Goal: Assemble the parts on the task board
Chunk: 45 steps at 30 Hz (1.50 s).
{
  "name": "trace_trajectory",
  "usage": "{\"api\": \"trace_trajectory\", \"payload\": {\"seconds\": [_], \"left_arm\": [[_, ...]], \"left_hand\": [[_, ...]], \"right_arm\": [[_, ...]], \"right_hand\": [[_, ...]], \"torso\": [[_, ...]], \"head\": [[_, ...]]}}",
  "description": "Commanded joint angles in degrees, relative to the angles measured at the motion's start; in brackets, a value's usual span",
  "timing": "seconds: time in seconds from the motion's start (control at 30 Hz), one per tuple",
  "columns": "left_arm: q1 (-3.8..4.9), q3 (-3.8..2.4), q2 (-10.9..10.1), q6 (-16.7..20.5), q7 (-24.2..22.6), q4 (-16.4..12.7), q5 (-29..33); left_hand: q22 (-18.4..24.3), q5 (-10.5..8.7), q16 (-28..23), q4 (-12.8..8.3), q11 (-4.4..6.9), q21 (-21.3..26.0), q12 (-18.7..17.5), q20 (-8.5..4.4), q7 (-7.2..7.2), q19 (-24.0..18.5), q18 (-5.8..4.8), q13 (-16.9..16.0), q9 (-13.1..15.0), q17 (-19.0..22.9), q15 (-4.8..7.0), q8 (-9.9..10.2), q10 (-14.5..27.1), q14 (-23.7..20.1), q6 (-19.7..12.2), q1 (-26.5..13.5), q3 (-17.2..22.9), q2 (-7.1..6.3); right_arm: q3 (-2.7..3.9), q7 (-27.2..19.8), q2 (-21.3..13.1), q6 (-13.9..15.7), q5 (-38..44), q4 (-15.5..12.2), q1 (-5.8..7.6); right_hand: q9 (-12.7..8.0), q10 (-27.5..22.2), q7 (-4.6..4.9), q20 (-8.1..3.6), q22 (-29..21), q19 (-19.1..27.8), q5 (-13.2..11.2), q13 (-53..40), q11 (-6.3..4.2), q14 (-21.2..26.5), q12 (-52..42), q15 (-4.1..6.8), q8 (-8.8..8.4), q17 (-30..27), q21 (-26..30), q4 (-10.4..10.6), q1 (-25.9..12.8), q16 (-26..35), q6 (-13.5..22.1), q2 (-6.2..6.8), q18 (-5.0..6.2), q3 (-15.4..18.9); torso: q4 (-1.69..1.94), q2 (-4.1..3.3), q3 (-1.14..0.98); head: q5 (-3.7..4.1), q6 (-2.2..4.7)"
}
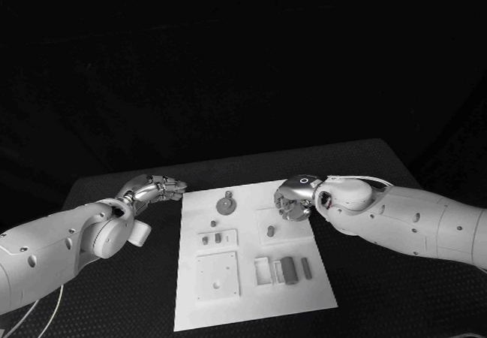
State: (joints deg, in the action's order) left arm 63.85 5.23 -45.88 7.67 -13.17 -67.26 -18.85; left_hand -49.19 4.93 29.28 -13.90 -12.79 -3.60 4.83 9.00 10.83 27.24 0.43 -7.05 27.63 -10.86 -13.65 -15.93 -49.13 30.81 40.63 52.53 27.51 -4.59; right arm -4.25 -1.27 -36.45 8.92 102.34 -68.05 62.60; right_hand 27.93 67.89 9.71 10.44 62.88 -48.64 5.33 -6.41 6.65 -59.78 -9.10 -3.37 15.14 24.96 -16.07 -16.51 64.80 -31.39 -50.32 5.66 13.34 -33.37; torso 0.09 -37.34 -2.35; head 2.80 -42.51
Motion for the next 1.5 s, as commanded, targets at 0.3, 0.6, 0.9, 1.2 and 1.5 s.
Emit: {"api": "trace_trajectory", "payload": {"seconds": [0.3,0.6,0.9,1.2,1.5], "left_arm": [[0.08,-0.06,0.1,-1.0,-0.7,-0.2,0.4],[0.07,-0.06,0.2,-1.0,-0.5,-0.2,0.4],[0.07,-0.06,0.2,-1.2,-0.4,-0.2,0.4],[0.07,-0.06,0.0,-1.3,-0.1,-0.2,0.4],[0.07,-0.06,0.0,-1.5,0.0,-0.2,0.4]], "left_hand": [[0.1,-0.37,-0.3,0.1,-0.4,-0.3,0.3,0.03,2.39,-0.3,-0.43,0.2,0.1,-0.1,-0.6,-0.3,0.0,-0.2,0.0,-0.3,-0.3,0.19],[0.1,-0.39,-0.4,0.1,-0.43,-0.3,0.3,0.09,2.43,-0.5,-0.43,0.3,0.0,-0.1,-0.74,-0.3,0.1,-0.3,-0.1,-0.4,-0.4,0.24],[0.1,-0.4,-0.4,0.2,-0.44,-0.3,0.3,0.12,2.47,-0.5,-0.43,0.3,0.0,-0.1,-0.85,-0.2,0.1,-0.3,-0.2,-0.4,-0.4,0.23],[0.1,-0.39,-0.4,0.1,-0.45,-0.3,0.3,0.15,2.48,-0.6,-0.43,0.4,0.0,-0.2,-0.95,-0.3,0.1,-0.3,-0.2,-0.4,-0.4,0.19],[0.2,-0.38,-0.6,-0.1,-0.52,-0.1,0.3,0.47,2.5,-1.4,-0.43,0.6,0.0,-0.2,-1.11,-0.3,0.3,-0.3,-0.2,-0.2,-0.5,0.14]], "right_arm": [[-0.58,0.1,1.6,-0.7,1.8,2.4,-0.52],[-0.79,-0.2,2.4,-1.1,1.8,2.9,-0.83],[-1.2,-0.1,2.7,-2.5,2.1,3.0,-1.03],[-1.52,0.5,2.6,-3.2,4.1,3.0,-1.16],[-1.84,1.7,2.9,-3.8,7.4,3.2,-1.29]], "right_hand": [[-0.1,0.2,-0.04,0.06,0.1,-0.4,-0.1,0.1,0.07,-0.2,0.4,-0.08,0.33,0.2,-0.1,-0.1,0.0,0.1,-0.7,-1.0,0.92,0.1],[-0.3,0.3,-0.05,0.15,0.3,-0.3,-0.1,0.3,0.13,-0.2,0.8,-0.14,0.37,0.6,0.2,-0.1,-0.2,0.5,-0.8,-2.62,0.96,0.1],[-0.4,0.9,-0.39,0.16,0.9,-0.6,-0.1,0.3,-0.05,-0.7,0.9,0.02,0.85,1.3,0.3,-0.2,0.1,0.7,-1.8,-4.63,1.16,0.1],[-0.4,3.0,-1.17,-0.04,1.9,-2.3,-0.1,-0.1,-0.93,-2.4,0.4,0.78,1.74,2.9,-0.1,-0.3,1.1,0.3,-3.6,-5.34,1.66,0.1],[-0.7,4.7,-1.6,-0.53,2.9,-4.5,0.0,-0.8,-1.51,-4.2,0.4,1.27,2.13,4.8,-0.3,0.0,2.1,0.8,-5.2,-2.31,1.66,-7.2]], "torso": [[-0.03,0.02,-0.05],[-0.11,-0.01,-0.09],[-0.1,0.04,-0.05],[-0.14,0.01,-0.06],[-0.11,0.02,-0.04]], "head": [[-0.27,-0.24],[-0.38,-0.36],[-0.38,-0.51],[-0.37,-0.66],[-0.33,-0.87]]}}
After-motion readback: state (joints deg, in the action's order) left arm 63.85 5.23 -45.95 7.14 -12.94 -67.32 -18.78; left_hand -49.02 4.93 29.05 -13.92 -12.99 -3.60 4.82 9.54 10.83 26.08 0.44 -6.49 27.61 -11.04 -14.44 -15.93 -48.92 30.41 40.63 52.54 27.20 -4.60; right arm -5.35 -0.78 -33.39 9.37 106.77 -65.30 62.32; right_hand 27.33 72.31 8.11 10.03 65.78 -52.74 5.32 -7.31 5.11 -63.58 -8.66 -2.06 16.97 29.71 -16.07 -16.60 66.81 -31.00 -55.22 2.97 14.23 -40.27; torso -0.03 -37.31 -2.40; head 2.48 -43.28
